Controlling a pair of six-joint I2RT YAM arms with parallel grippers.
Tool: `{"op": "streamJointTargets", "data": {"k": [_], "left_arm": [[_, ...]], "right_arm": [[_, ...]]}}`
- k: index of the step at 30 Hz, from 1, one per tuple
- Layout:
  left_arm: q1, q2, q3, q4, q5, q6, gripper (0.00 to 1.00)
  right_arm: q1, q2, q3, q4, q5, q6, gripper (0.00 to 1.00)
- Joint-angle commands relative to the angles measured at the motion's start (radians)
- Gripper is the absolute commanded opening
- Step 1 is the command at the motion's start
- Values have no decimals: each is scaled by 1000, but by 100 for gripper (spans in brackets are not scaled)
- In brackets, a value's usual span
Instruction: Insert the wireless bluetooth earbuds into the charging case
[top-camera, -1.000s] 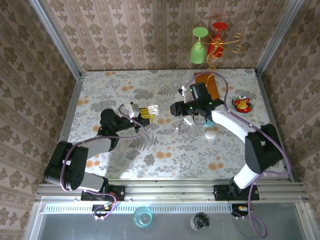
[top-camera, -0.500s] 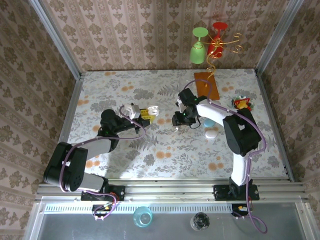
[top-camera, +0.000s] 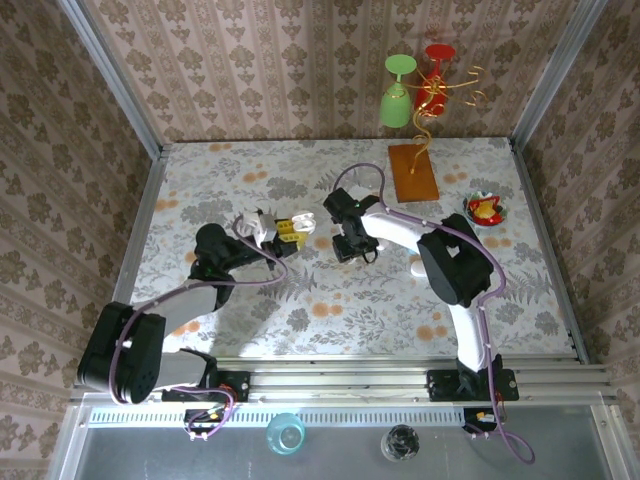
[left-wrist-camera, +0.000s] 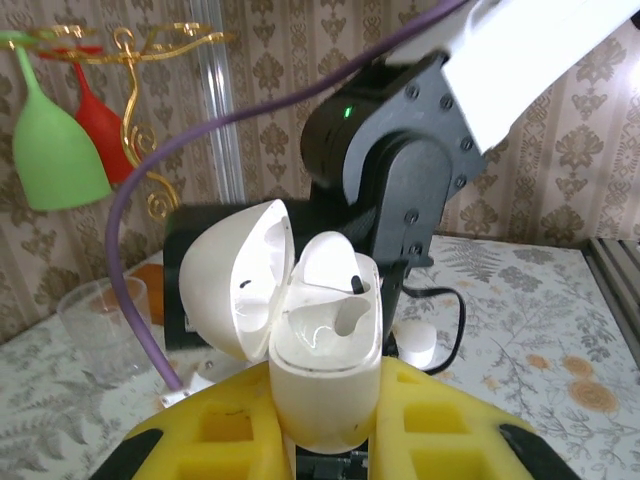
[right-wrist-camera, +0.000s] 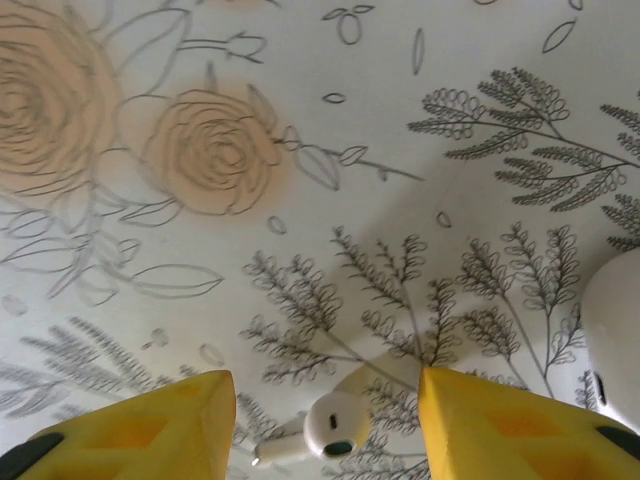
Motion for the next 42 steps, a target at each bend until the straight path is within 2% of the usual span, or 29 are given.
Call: {"op": "streamJointTargets", "data": {"k": [1,19,24,30,33,42], "left_arm": [[2,-36,-18,-31,-23,39,0],[10,-1,-13,0,-25,36,0],[21,3,-21,-1,-62,35,0],[75,31,-53,58,-112,9,0],[82,41,-57,64,-119,14,0],[82,43,-69,42,-121,41,0]], "right_arm": [[7,21,16,-63,77,-20,53],[-3,-127,-142,-53,53,-11,53],[-9,-160,-143,-11,-42,-14,53],[-11,-166,-112,-3,-64,8,53],[-12,-140,-79,-16,-21,47,54],[-33,1,86,-189,-10,177,53]]}}
